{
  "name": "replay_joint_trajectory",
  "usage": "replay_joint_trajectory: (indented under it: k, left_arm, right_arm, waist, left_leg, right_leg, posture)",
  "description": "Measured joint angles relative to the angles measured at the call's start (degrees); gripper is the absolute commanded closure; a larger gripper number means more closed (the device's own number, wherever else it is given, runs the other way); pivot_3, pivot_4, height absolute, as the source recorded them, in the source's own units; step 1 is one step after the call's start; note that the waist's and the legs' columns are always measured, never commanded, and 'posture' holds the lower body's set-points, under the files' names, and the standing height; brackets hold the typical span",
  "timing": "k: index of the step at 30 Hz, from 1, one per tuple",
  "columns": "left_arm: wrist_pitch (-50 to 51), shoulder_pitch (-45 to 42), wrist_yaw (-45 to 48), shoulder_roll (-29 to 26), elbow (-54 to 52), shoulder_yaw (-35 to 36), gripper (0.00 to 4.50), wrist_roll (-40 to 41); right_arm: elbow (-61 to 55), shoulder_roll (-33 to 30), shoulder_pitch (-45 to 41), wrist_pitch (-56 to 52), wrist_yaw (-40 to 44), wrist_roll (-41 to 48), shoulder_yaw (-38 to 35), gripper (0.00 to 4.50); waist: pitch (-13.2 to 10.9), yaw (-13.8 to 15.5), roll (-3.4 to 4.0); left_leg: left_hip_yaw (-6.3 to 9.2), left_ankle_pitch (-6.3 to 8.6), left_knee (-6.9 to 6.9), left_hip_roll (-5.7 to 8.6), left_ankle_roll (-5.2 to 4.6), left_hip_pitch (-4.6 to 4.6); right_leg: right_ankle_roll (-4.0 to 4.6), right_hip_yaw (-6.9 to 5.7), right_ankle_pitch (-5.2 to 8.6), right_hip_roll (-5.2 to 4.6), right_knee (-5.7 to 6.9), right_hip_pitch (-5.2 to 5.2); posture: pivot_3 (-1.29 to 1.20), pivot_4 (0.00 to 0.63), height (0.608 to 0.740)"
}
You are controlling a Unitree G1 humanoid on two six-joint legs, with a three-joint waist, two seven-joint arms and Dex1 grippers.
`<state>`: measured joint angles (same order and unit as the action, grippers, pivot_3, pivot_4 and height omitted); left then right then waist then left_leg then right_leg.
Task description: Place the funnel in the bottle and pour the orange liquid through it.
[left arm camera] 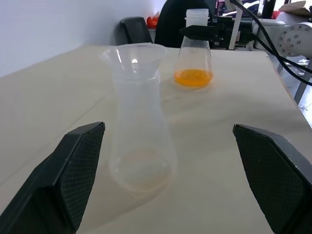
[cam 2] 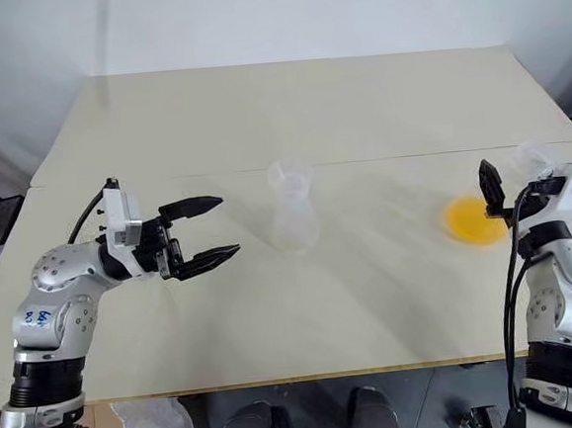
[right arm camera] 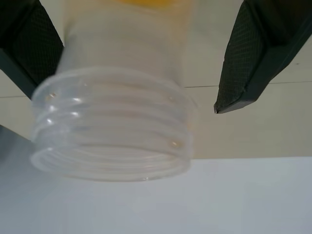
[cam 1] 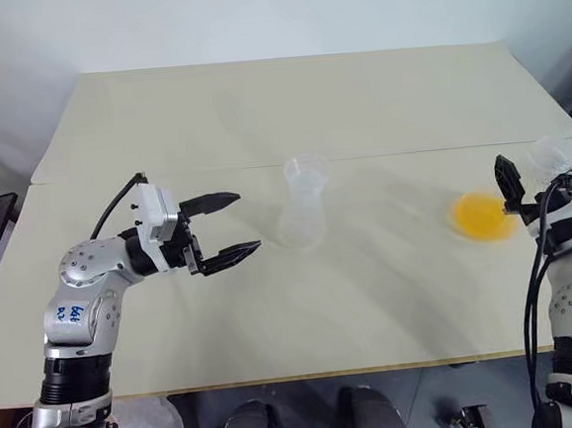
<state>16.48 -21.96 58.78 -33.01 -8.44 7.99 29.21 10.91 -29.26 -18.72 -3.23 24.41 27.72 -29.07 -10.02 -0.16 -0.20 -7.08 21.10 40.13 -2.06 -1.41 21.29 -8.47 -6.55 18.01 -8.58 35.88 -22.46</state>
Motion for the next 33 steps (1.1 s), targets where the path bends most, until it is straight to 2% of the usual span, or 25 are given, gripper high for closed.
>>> replay_joint_trajectory:
  k: [6,7,8,11,13,25,28,33]
  left_arm:
    - [-0.06,0.16,-0.64,0.04,-0.9,0.0,0.02,0.01]
    - [-0.07,0.18,-0.72,0.04,-0.93,0.0,0.0,0.01]
    - [-0.08,0.18,-0.87,0.06,-0.99,0.0,0.0,0.01]
    - [-0.14,0.19,-1.19,0.23,-1.05,0.0,0.0,0.01]
    - [-0.2,0.19,-1.26,0.37,-1.05,-0.01,0.0,0.01]
    - [-0.27,0.29,-2.41,0.54,-1.86,0.04,0.0,0.22]
    - [-0.01,0.7,-3.29,0.89,-2.0,0.41,0.0,0.89]
    - [0.3,1.12,-4.67,1.69,-2.3,0.43,0.0,1.37]
  right_arm:
    - [4.1,0.0,-2.65,2.22,0.09,-1.31,0.04,0.0]
    - [4.66,0.0,-2.88,2.4,0.17,-1.32,0.04,0.39]
    - [5.33,0.0,-3.12,2.81,0.2,-1.36,0.04,0.52]
    - [6.34,0.0,-3.75,3.45,0.28,-1.83,0.04,1.54]
    - [6.9,0.0,-4.07,3.67,0.37,-1.88,0.04,1.86]
    - [6.61,0.4,-4.94,5.98,4.07,-2.05,2.78,1.86]
    - [2.88,0.67,-7.12,7.54,3.63,-6.35,8.11,1.86]
    - [-5.1,0.75,-12.36,1.31,2.56,-9.21,16.3,1.86]
  waist:
    - [0.0,-0.06,0.0]
    - [0.0,-0.05,0.0]
    - [0.0,-0.05,0.0]
    - [0.0,-0.11,0.01]
    - [0.0,-0.13,0.01]
    - [-0.05,-0.17,0.08]
    - [-0.1,-0.54,0.18]
    - [-0.11,-1.24,0.19]
  left_leg:
    - [0.0,0.0,0.0,-0.01,0.0,0.0]
    - [-0.01,0.0,0.0,-0.01,0.0,0.0]
    - [-0.01,0.0,0.0,-0.01,0.0,0.0]
    - [-0.01,0.0,-0.01,-0.01,0.0,-0.01]
    - [-0.01,0.0,-0.01,-0.01,0.0,0.0]
    - [-0.01,0.0,-0.01,-0.03,0.0,0.0]
    - [-0.05,0.0,-0.01,-0.05,0.0,0.0]
    - [0.08,-0.01,-0.07,-0.08,0.02,0.03]
  right_leg:
    - [0.0,-0.01,0.0,0.0,0.0,0.0]
    - [0.0,0.0,0.0,0.0,0.0,0.0]
    - [0.0,0.0,0.0,0.0,0.0,0.0]
    - [0.0,0.0,0.0,0.0,0.0,0.0]
    - [0.0,0.0,0.0,0.0,0.0,0.0]
    - [0.0,0.0,0.0,0.0,0.0,-0.01]
    - [0.0,0.03,0.0,0.0,0.0,-0.06]
    - [0.0,-0.09,0.0,0.01,0.02,-0.06]
  posture:
    - [0.0,0.15,0.74]
    - [0.0,0.15,0.74]
    - [0.0,0.15,0.74]
    - [0.0,0.15,0.74]
    - [0.0,0.15,0.74]
    - [0.0,0.15,0.74]
    - [0.0,0.15,0.74]
    - [0.0,0.15,0.74]
